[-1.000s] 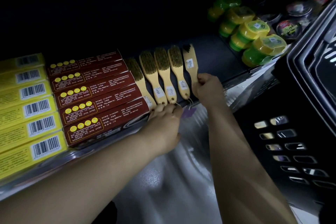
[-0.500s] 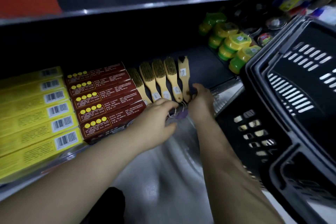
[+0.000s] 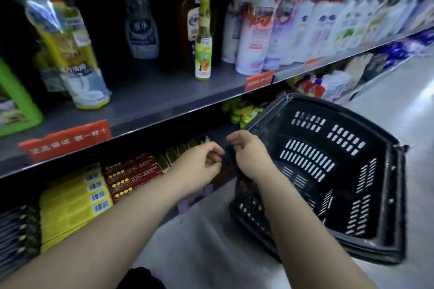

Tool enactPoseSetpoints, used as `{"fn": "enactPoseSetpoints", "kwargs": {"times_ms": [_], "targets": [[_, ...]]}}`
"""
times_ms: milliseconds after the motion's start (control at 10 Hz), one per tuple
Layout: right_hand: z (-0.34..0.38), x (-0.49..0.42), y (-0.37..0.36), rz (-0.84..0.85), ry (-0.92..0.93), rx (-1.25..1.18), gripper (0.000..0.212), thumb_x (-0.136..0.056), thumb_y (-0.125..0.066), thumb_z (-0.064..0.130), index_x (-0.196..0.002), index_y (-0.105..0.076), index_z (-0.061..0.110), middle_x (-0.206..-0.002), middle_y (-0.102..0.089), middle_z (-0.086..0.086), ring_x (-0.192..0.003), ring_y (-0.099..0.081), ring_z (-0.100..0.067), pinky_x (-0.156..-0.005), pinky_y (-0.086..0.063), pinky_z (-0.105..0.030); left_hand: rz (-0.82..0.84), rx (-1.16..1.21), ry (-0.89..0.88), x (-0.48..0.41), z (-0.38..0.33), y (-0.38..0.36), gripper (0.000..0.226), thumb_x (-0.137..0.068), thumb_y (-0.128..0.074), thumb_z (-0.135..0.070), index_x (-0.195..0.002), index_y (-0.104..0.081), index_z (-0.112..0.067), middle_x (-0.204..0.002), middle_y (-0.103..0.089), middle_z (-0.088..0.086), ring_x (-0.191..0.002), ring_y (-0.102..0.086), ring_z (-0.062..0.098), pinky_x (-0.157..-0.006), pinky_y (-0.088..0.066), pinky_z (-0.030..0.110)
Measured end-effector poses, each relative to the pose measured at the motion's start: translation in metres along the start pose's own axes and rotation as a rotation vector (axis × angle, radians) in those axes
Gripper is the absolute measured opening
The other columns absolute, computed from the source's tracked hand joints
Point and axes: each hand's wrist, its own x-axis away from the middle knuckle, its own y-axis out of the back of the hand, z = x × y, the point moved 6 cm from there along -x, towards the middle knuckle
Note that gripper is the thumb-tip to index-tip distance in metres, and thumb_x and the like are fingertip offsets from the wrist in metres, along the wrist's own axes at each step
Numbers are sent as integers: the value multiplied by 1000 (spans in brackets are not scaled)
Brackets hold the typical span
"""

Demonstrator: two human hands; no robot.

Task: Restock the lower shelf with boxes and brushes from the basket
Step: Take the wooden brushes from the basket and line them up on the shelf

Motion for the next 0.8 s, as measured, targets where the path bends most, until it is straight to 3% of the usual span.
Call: {"fn": "enactPoseSetpoints", "kwargs": {"times_ms": [100, 200, 300, 400, 500, 600, 700, 800], "targets": [[-28, 0, 36, 121, -61, 213, 34, -84, -38, -6, -102, -62, 11, -95, -63, -3, -87, -59, -19, -73, -47, -22, 83, -120, -56, -11, -25, -29, 23, -86, -58, -13, -109, -60, -18, -98, -63, -2, -93, -60, 16, -87, -44, 27], [-76, 7, 57, 287, -175, 362, 21, -90, -44, 3, -89, -60, 16, -81, -58, 3, -68, -53, -11, -57, -43, -17, 163, -294, -123, -25, -37, -59, 28, -91, -56, -26, -119, -58, -24, -115, -58, -1, -107, -54, 16, -95, -42, 31], [-126, 6, 74, 390, -292, 443, 15, -91, -50, 12, -86, -64, 10, -86, -64, -5, -78, -58, -17, -75, -50, -33, 228, -415, -169, -42, -33, -83, 29, -93, -52, -34, -120, -58, -26, -119, -57, -3, -113, -51, 16, -97, -40, 30], [-165, -7, 74, 488, -371, 456, 16, -91, -48, 12, -90, -64, 12, -92, -69, -8, -79, -61, -19, -80, -51, -34, 224, -542, -216, -62, -27, -93, 24, -96, -45, -37, -110, -62, -26, -105, -65, -4, -106, -52, 19, -90, -41, 31], [-198, -34, 53, 602, -370, 597, 25, -93, -47, 15, -109, -62, 2, -110, -66, -15, -93, -62, -26, -86, -49, -38, 175, -647, -285, -85, -28, -101, 26, -98, -37, -35, -100, -61, -23, -86, -65, -2, -91, -54, 22, -66, -34, 31], [-233, -58, 27, 690, -359, 750, 32, -97, -44, 19, -122, -56, 3, -125, -57, -16, -112, -54, -28, -93, -43, -36, 262, -684, -296, -99, -25, -116, 26, -98, -36, -34, -96, -59, -22, -69, -54, -7, -68, -49, 19, -53, -28, 32], [-277, -66, 10, 720, -448, 817, 46, -97, -42, 21, -140, -37, 7, -140, -45, -14, -127, -44, -28, -105, -36, -37, 340, -680, -274, -108, -18, -123, 24, -95, -39, -33, -93, -60, -23, -71, -56, -6, -67, -51, 17, -53, -38, 30], [-309, -58, -4, 788, -495, 829, 49, -97, -42, 24, -142, -33, 7, -141, -43, -15, -130, -41, -30, -108, -33, -39, 428, -709, -273, -106, -14, -131, 26, -94, -40, -35, -94, -63, -24, -75, -61, -3, -69, -54, 17, -53, -39, 29]]}}
